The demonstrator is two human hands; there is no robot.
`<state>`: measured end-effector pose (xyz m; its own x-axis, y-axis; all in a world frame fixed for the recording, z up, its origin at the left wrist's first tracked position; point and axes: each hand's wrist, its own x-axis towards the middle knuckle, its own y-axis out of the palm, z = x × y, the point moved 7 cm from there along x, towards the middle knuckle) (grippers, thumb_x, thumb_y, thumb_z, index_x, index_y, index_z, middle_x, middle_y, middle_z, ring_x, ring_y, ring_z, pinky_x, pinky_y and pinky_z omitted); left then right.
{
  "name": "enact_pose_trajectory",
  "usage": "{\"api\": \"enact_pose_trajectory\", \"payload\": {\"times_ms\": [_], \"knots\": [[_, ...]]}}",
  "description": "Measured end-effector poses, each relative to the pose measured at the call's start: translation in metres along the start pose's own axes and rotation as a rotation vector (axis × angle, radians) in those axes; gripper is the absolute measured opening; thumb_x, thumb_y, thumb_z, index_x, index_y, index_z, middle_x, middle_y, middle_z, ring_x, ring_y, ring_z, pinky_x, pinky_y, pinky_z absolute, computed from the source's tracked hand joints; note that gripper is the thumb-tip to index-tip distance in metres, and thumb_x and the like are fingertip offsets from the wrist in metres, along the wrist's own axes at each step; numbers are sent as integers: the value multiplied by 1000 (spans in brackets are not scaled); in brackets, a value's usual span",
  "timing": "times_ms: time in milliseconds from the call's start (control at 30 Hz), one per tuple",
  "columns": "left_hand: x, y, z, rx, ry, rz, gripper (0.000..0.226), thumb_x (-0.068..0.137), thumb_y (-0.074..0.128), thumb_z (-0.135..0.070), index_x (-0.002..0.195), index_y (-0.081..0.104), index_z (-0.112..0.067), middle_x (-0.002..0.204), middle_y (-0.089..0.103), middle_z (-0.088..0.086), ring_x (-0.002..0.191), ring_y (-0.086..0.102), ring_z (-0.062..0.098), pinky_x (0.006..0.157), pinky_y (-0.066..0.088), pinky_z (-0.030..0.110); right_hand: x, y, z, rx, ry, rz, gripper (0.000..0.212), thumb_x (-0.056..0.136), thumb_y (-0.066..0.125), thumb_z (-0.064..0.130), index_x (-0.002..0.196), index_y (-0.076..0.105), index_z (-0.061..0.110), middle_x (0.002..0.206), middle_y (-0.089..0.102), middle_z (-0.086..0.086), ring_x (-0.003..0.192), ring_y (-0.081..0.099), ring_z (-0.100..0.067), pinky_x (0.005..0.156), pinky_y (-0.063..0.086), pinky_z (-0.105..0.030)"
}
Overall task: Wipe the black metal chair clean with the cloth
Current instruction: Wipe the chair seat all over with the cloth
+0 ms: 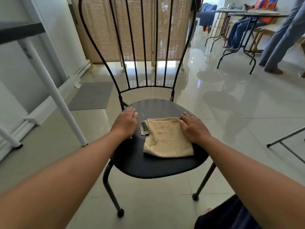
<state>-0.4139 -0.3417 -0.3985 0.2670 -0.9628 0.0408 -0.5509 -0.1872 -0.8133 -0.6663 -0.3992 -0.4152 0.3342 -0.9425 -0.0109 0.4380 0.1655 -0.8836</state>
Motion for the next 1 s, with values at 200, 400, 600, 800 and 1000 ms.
{"api": "enact_pose_trajectory", "payload": {"times_ms": [200,400,600,800,1000], "knots": [[-21,62,-71,255,93,157,60,105,24,-35,155,17,-3,165,10,10,152,4,20,121,-2,35,-1,2,0,-66,-25,-46,51,106,28,37,152,36,17,163,23,1,151,13,-12,121,7,-34],[-58,76,-64,480,55,156,76,100,11,-55,156,1,-5,165,-2,11,152,-4,25,123,-5,40,3,4,-3,-92,-41,-33,53,105,29,40,153,34,18,164,20,1,151,11,-13,120,7,-35],[-93,15,19,590,-59,147,79,97,3,-61,157,-3,-9,166,-5,7,152,-5,21,123,-3,41,7,9,-5,-244,-59,-7,68,100,23,60,156,24,22,166,12,2,152,8,-15,121,8,-38],[-61,-8,49,655,-219,108,71,100,5,-50,156,5,-7,165,4,8,152,-3,23,119,-13,52,9,18,5,-306,-16,22,78,95,21,68,158,11,24,167,0,2,153,-3,-19,122,0,-47],[-62,31,-2,587,-119,142,91,91,9,-70,156,-3,-7,165,-5,14,152,-8,28,122,-7,47,11,17,5,-301,-10,40,78,95,21,68,158,9,25,166,-3,4,153,-6,-18,122,-3,-48]]}}
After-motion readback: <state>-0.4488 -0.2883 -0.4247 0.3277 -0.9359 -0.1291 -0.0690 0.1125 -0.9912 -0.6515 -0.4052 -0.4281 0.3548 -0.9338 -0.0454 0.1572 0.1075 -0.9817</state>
